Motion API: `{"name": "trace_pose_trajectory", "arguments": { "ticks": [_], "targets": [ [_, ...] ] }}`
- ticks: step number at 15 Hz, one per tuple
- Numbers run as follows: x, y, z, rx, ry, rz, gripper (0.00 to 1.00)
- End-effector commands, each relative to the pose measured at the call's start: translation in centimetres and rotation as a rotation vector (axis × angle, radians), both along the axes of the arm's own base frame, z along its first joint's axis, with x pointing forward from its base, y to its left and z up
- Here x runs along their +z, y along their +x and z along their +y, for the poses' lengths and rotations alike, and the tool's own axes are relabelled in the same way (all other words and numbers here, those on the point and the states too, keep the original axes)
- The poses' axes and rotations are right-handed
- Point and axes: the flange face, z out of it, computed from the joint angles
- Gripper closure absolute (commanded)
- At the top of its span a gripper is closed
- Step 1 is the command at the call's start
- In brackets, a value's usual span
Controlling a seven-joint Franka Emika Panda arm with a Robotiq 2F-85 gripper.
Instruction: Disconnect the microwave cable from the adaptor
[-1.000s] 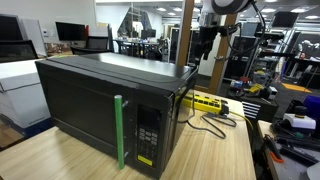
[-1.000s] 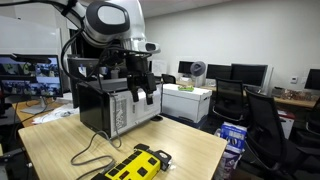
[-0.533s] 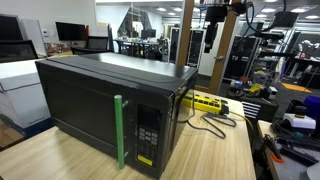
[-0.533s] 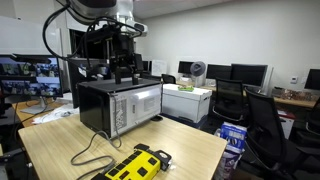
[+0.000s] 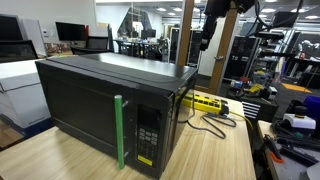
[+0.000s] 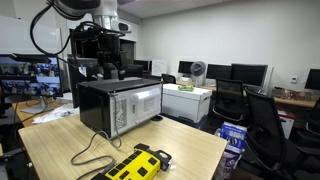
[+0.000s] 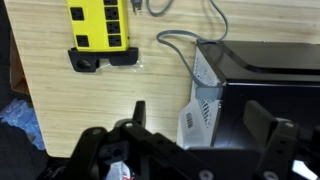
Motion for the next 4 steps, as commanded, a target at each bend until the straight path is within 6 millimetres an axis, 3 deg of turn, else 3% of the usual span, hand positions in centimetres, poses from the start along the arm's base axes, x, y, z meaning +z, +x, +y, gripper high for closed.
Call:
{"name": "trace_pose_trajectory", "arguments": {
  "ticks": [1, 3, 4],
  "targets": [
    [-1.4, -1.3, 4.6, -0.003, 0.013, -0.042, 0.00],
    [-2.2, -1.7, 6.5, 0.010, -0.006, -0.049, 0.00],
    [-1.9, -0.4, 5.3, 0.020, -0.005, -0.018, 0.00]
  ]
}}
